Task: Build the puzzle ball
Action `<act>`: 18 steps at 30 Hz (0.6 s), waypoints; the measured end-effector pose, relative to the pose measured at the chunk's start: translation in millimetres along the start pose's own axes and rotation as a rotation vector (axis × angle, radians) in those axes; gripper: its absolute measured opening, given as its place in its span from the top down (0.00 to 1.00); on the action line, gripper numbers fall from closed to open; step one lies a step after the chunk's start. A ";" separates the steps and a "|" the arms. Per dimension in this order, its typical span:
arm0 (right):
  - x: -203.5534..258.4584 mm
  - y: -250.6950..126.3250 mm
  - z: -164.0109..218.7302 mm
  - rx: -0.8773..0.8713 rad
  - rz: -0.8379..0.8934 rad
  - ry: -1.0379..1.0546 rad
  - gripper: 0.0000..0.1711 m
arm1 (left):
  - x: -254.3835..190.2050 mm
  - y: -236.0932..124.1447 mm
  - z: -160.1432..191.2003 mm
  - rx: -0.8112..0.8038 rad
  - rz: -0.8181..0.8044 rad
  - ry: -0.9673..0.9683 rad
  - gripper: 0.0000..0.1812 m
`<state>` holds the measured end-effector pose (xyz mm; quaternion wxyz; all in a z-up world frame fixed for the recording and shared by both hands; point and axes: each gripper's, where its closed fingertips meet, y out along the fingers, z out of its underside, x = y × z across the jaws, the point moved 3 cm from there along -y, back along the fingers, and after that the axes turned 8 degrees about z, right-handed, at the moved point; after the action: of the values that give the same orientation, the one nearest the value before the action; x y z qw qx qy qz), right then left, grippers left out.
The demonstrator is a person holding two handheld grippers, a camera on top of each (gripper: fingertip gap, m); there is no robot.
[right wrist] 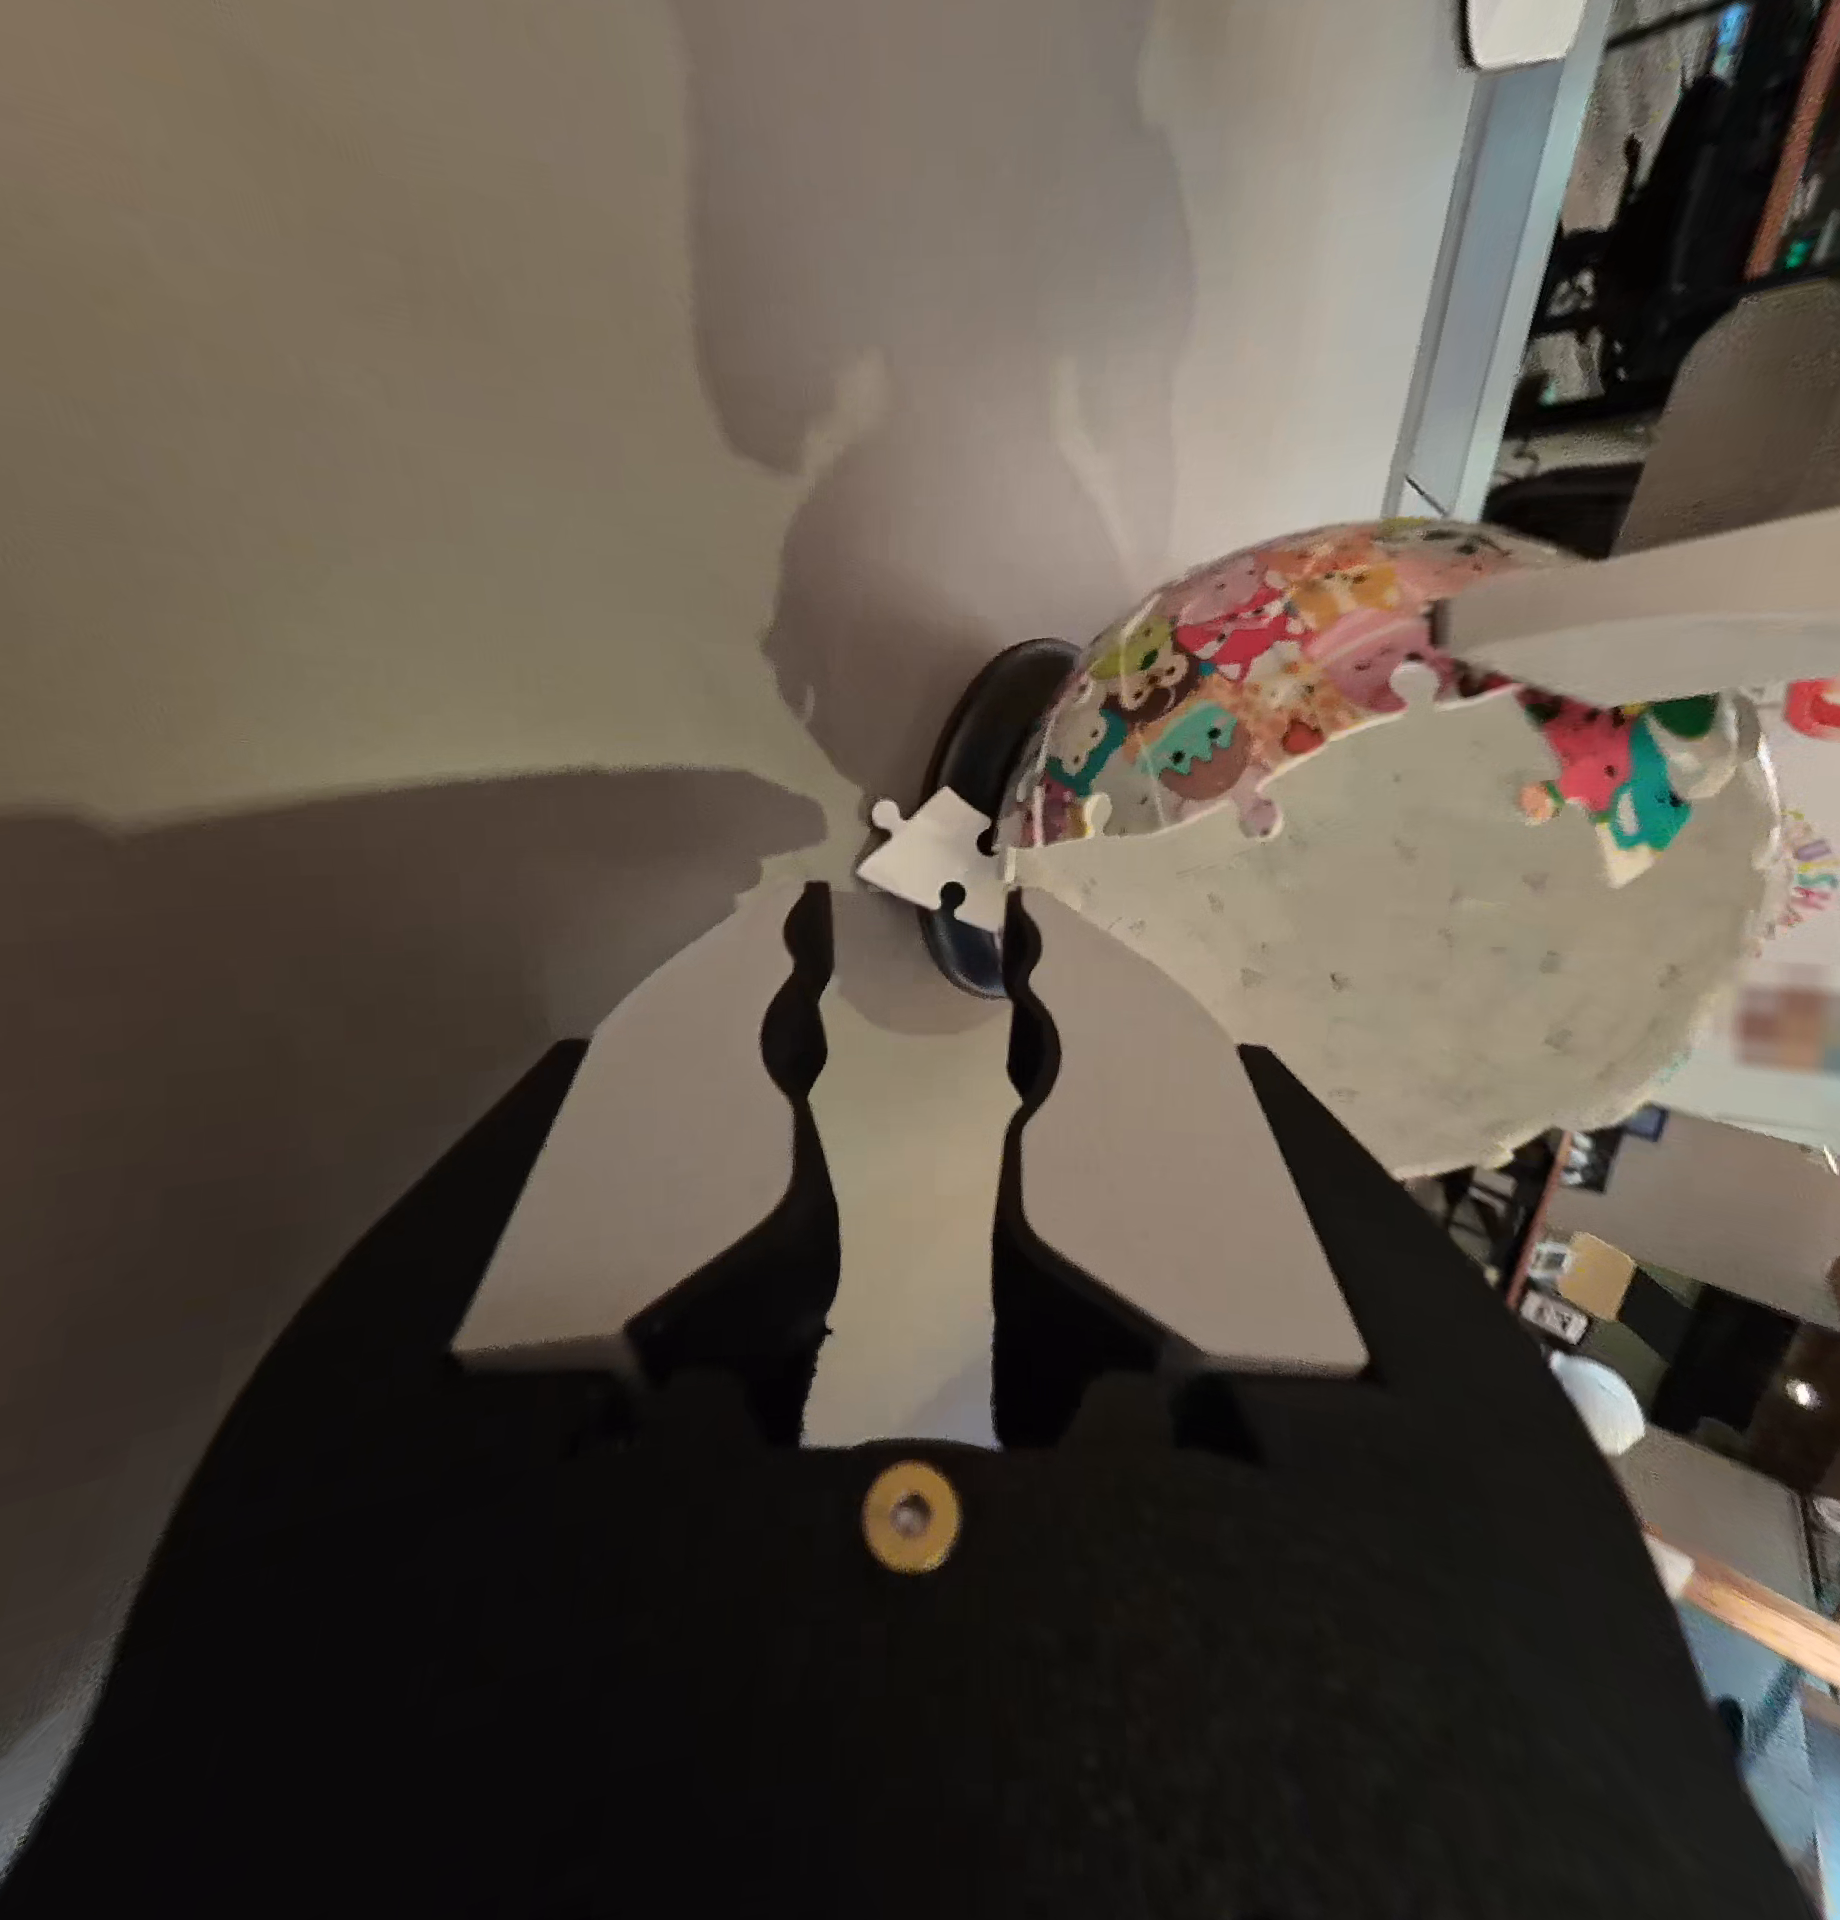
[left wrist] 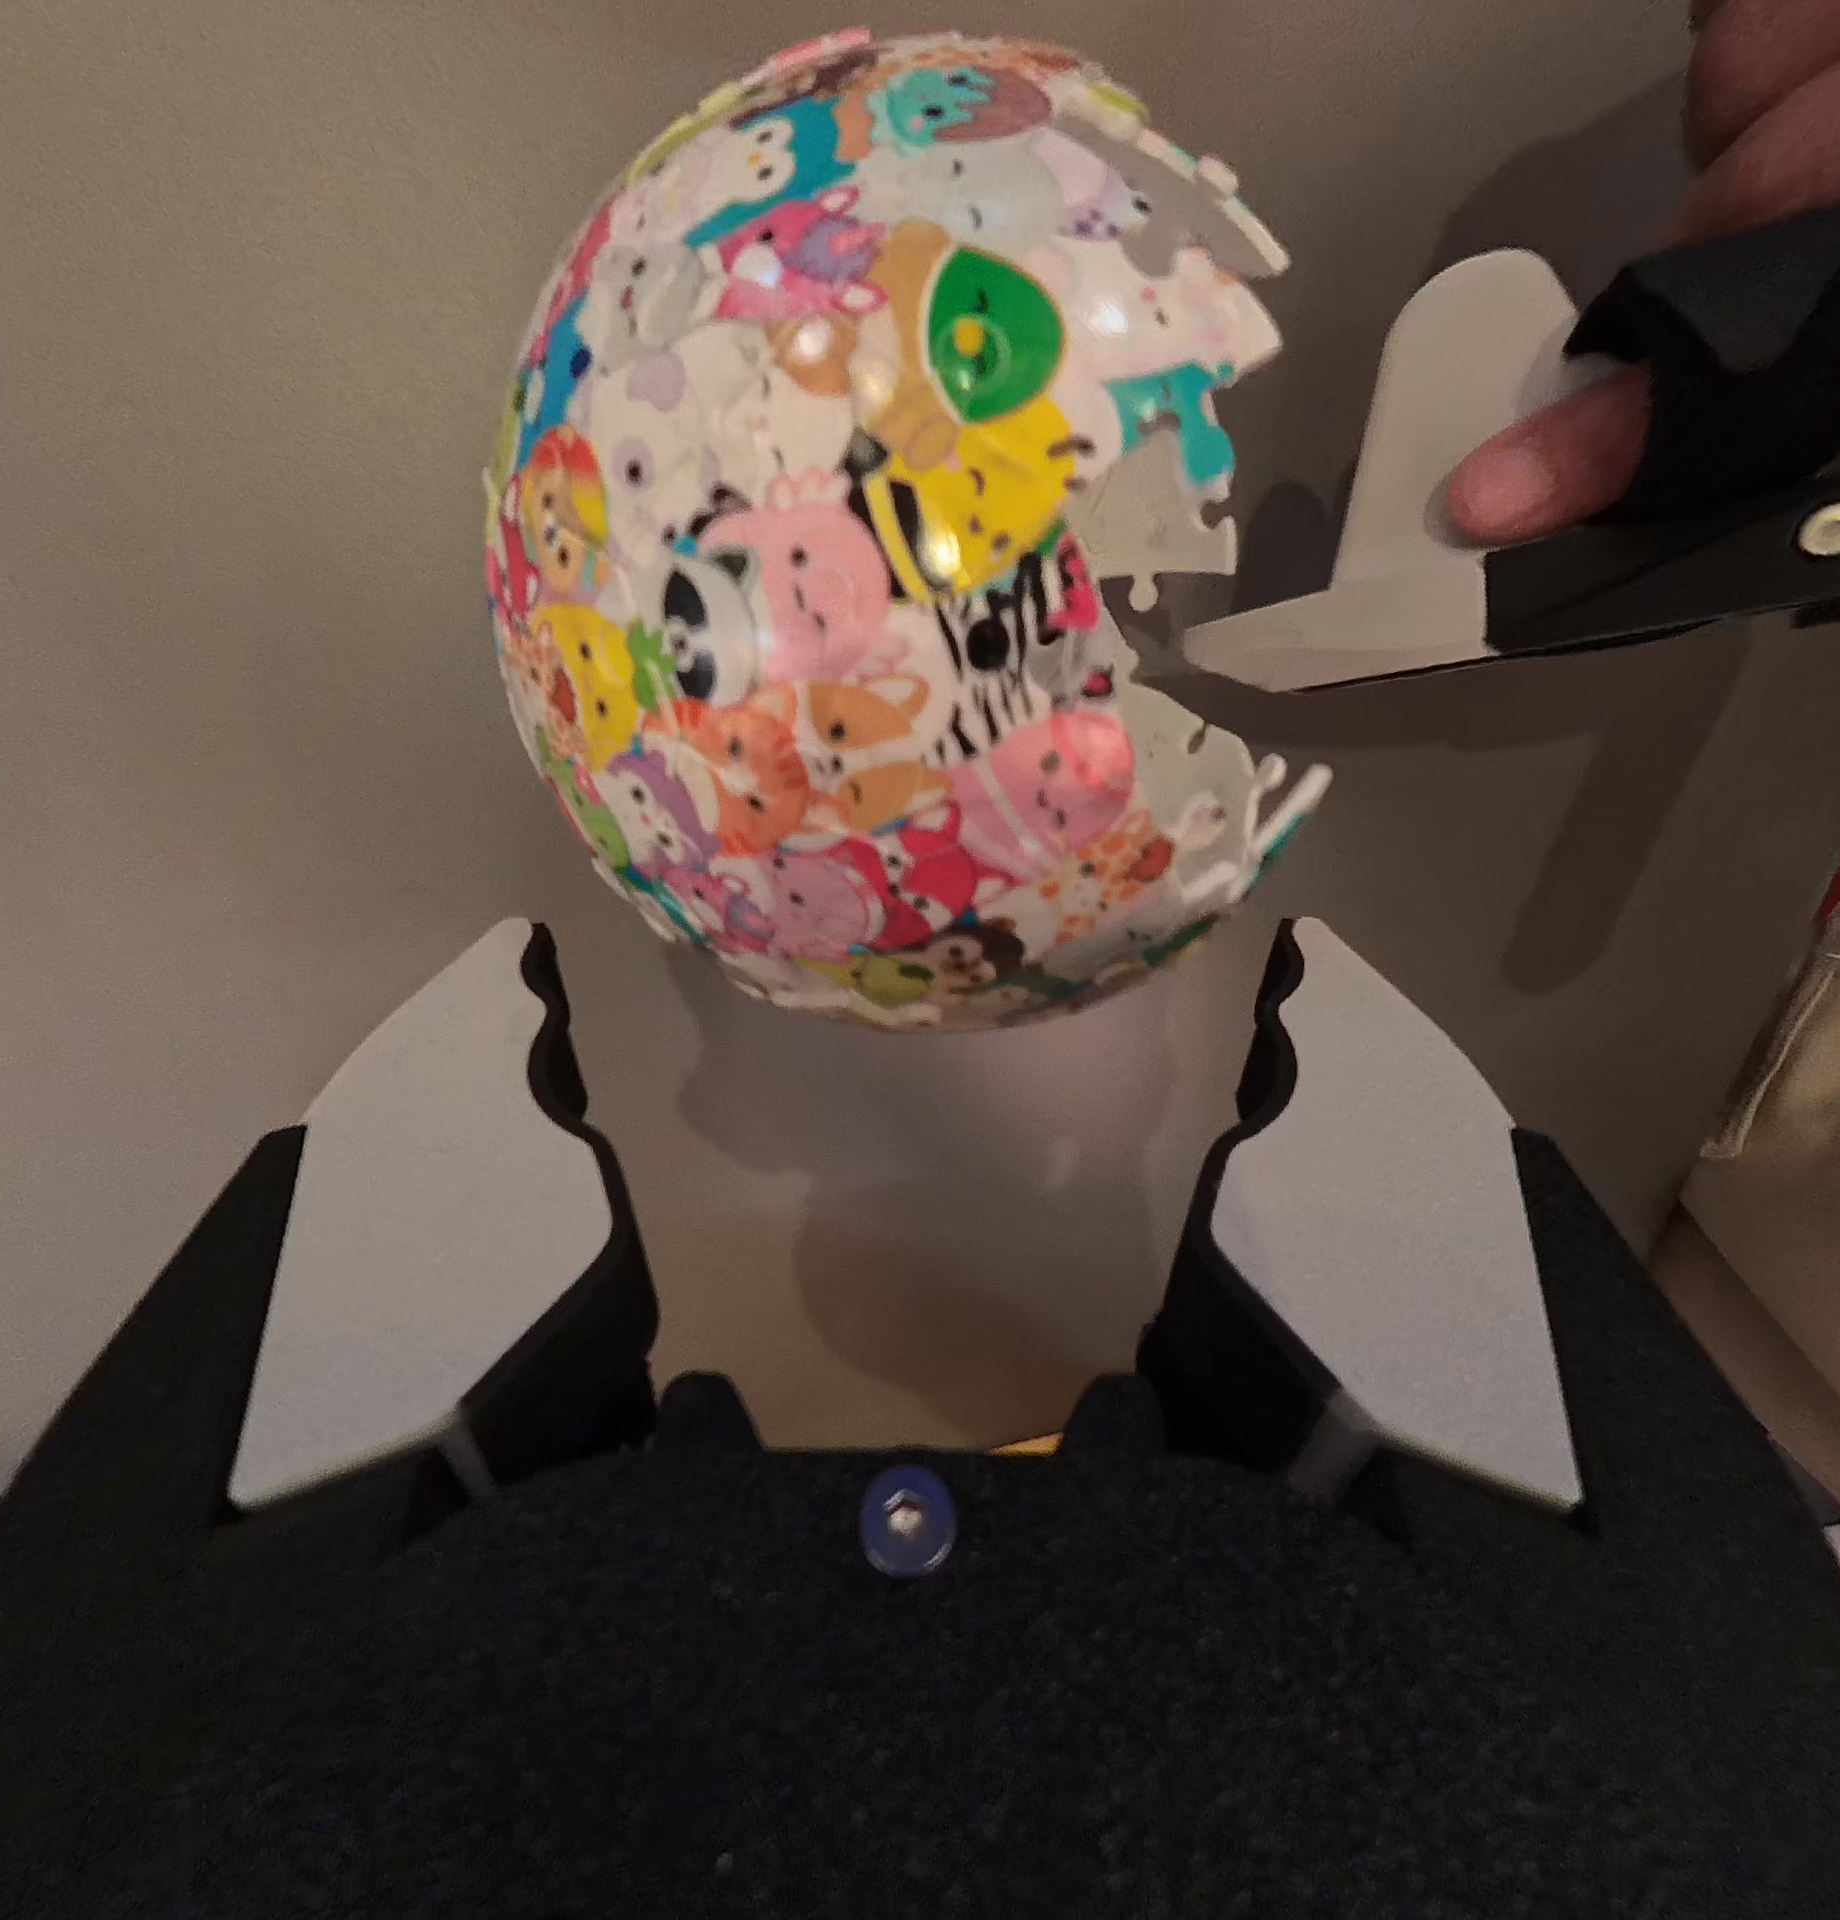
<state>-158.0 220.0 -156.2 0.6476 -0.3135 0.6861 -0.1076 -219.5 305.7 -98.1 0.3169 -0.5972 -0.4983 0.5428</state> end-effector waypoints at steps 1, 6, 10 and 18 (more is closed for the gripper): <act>-2.8 0.3 -0.7 0.014 0.024 0.025 0.82 | -1.3 -2.2 1.9 -0.009 0.000 -0.003 0.32; -20.9 -8.0 -6.6 -0.002 -0.036 0.231 0.81 | -13.3 -16.1 20.8 -0.075 0.008 -0.014 0.34; -39.6 -15.9 1.2 -0.017 -0.208 0.270 0.83 | -30.6 -29.5 38.9 -0.119 0.020 -0.003 0.35; -54.5 5.7 13.0 -0.008 -0.407 0.306 0.89 | -74.2 -66.8 64.6 -0.340 -0.029 0.005 0.40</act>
<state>-149.2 258.8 -116.4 0.4998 -0.4279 0.6993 -0.2792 -292.2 245.8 -25.6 0.2203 -0.6361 -0.5909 0.4446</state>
